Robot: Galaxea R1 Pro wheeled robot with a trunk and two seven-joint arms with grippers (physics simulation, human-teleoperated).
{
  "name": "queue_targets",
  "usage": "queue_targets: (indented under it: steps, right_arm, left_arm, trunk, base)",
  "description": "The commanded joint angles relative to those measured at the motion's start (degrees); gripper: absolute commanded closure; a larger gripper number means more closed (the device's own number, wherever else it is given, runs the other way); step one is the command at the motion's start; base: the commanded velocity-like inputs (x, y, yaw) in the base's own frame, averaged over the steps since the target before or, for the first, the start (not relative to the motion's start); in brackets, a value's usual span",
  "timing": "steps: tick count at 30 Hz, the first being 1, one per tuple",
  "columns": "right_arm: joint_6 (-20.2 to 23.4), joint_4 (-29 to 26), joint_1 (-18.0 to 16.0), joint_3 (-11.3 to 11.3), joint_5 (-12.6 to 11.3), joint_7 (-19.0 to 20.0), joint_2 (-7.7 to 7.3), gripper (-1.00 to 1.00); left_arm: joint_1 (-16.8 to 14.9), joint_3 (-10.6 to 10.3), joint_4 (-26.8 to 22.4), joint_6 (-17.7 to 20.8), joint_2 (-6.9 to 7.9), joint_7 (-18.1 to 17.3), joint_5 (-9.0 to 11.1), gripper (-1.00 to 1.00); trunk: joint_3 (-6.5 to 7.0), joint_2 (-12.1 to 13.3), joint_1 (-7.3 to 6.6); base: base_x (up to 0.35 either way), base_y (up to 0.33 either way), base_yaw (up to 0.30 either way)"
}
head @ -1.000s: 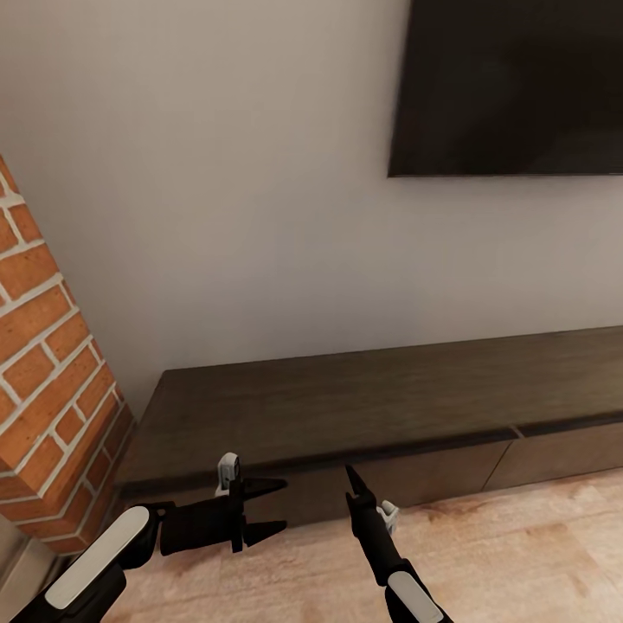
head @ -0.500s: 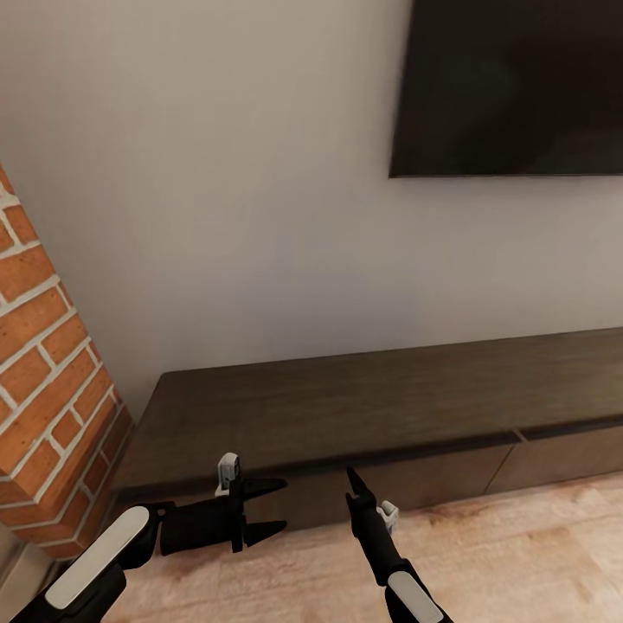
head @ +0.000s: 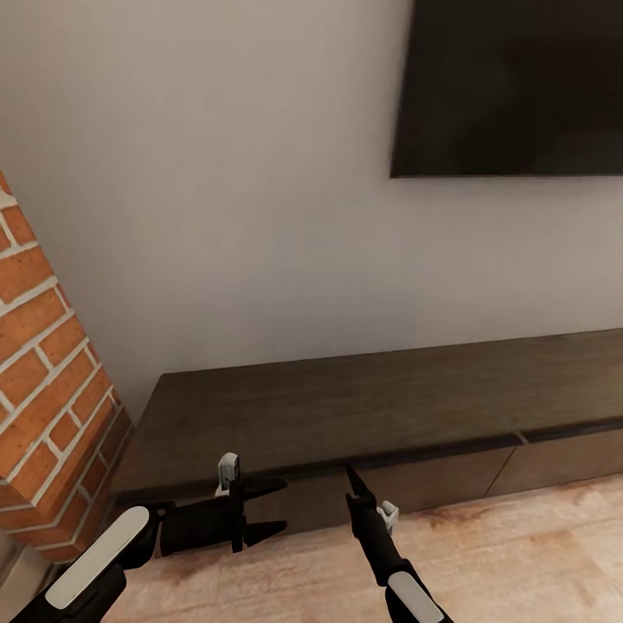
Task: Place each of the two pumpkins and all three candles from the living room inside a cabinet in the living room (use any cabinet), then make sure every cabinet is closed, and position the cauldron so it is next to a table in the living room.
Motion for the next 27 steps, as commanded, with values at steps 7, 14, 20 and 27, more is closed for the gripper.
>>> queue_targets:
  steps: [7,14,20,27]
  right_arm:
    - [0.1,0.1,0.0,0.3,-0.6,0.2,-0.05,-1.00]
    - [0.1,0.1,0.0,0.3,-0.6,0.2,-0.39,-1.00]
    - [0.1,0.1,0.0,0.3,-0.6,0.2,-0.57,-1.00]
    - [0.1,0.1,0.0,0.3,-0.6,0.2,-0.58,-1.00]
  left_arm:
    - [0.0,0.0,0.0,0.0,0.08,-0.6,-0.4,-1.00]
    - [0.0,-0.1,0.0,0.0,0.07,-0.6,-0.4,-1.00]
    - [0.0,0.0,0.0,0.0,0.06,-0.6,-0.4,-1.00]
    - [0.0,0.0,0.0,0.0,0.07,-0.6,-0.4,-1.00]
  trunk:
    - [-0.05,0.0,-0.01]
    - [-0.71,-0.1,0.06]
    - [-0.71,-0.1,0.06]
    - [-0.71,-0.1,0.06]
  base:
    - [0.000,0.000,0.000]
    - [0.000,0.000,0.000]
    - [0.000,0.000,0.000]
    - [0.000,0.000,0.000]
